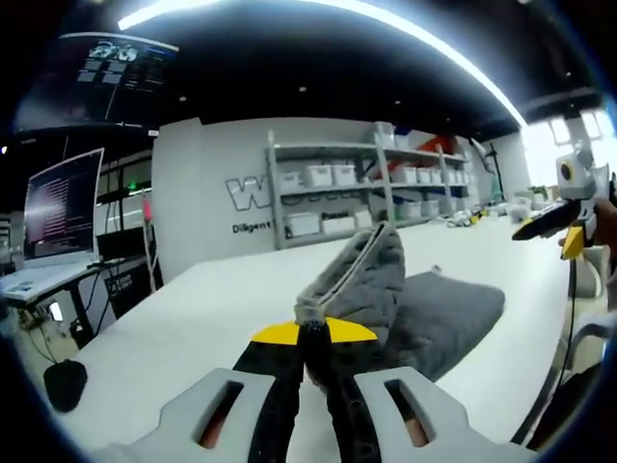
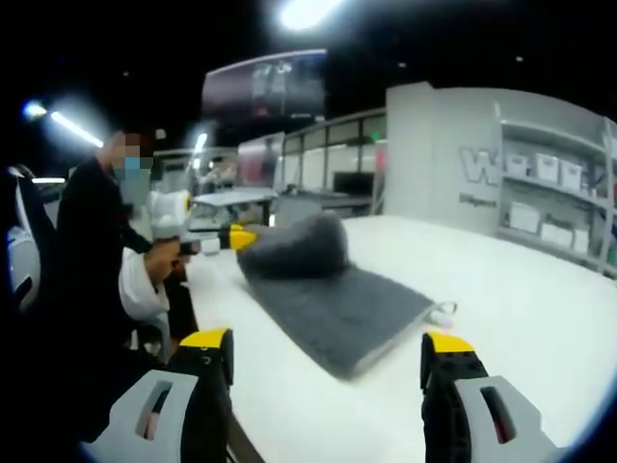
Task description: Open the folded towel by lifting each exposed corner and separating the folded layers until the towel lies flat within the target outline without major curled edges
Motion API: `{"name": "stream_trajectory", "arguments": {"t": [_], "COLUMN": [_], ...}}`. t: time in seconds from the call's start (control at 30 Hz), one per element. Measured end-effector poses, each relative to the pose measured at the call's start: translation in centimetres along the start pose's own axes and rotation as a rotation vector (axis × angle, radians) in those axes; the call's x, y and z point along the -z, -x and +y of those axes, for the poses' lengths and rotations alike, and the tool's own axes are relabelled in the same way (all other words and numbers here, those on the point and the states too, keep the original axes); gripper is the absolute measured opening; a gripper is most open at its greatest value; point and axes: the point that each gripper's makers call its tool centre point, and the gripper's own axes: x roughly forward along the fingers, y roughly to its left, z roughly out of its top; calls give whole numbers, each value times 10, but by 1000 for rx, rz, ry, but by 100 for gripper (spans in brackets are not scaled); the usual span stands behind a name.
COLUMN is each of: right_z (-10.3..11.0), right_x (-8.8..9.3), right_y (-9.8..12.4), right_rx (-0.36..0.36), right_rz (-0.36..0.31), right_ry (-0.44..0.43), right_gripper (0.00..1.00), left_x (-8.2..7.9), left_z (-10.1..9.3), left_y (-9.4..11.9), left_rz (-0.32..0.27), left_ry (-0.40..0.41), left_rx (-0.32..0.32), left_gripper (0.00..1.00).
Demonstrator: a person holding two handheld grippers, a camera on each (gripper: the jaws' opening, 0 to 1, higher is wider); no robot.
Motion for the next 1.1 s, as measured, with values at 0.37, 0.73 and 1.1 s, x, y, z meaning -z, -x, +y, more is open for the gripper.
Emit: {"name": "stream_trajectory", "arguments": {"t": [0.37, 0.73, 1.1], "right_z": [1, -5, -6], "right_x": [2, 2, 5], "right_y": [-2, 2, 1], "right_rx": [-2, 12, 14], "right_rz": [6, 0, 8], "right_ry": [1, -4, -2], "right_gripper": [79, 76, 73], "left_x": [10, 18, 25], "left_z": [6, 9, 15], "left_y": [5, 10, 13], "left_rz": [23, 36, 60], "left_ry": [-3, 13, 6], "left_rx": [-15, -17, -27], "left_gripper": [7, 7, 7]}}
